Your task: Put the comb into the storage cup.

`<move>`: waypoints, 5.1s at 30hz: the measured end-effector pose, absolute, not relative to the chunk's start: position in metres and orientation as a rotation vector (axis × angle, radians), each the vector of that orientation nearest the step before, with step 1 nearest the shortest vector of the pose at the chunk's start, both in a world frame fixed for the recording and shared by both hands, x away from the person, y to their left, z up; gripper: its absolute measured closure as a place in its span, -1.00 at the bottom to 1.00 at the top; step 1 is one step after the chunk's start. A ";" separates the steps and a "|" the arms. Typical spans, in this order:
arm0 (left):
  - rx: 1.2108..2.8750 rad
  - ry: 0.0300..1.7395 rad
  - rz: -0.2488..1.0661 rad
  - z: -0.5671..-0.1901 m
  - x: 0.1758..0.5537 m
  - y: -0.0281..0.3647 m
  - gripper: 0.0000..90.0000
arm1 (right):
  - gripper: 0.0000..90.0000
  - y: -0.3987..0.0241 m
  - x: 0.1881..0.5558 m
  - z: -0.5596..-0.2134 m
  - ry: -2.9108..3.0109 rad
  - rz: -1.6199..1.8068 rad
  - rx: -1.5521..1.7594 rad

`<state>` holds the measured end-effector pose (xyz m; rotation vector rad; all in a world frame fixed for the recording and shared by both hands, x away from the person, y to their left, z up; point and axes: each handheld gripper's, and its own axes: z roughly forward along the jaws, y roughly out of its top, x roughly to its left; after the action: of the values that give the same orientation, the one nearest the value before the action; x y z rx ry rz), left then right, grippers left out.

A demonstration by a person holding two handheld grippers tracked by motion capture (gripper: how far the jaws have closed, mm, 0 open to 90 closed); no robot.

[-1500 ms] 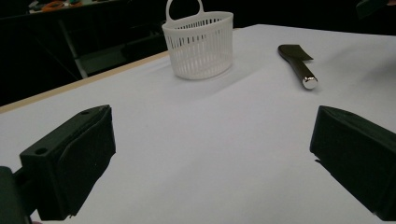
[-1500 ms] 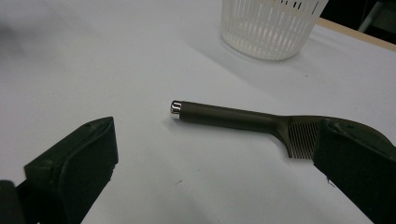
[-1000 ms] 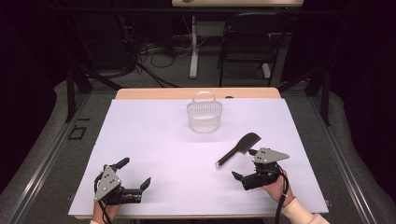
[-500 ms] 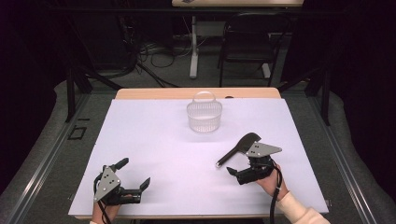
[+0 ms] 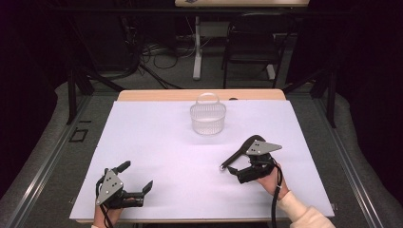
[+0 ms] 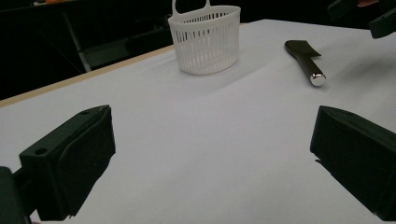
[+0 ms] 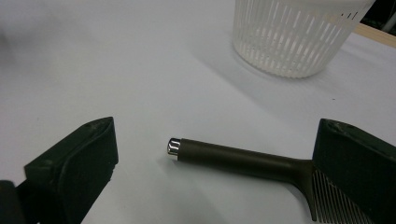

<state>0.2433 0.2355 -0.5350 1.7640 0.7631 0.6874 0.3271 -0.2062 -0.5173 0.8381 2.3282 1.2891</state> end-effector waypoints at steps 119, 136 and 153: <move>1.784 0.740 0.664 -0.536 0.250 0.231 -1.00 | 1.00 -0.174 0.335 -0.538 2.636 0.879 0.894; 1.787 0.743 0.665 -0.536 0.249 0.233 -1.00 | 1.00 -0.181 0.330 -0.535 2.646 0.859 0.909; 1.786 0.742 0.664 -0.536 0.249 0.232 -1.00 | 1.00 -0.199 0.328 -0.535 2.632 0.826 0.987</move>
<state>0.2493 0.2323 -0.5357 1.7863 0.7424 0.6639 0.3283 -0.1990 -0.5349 0.9867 2.6315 0.8265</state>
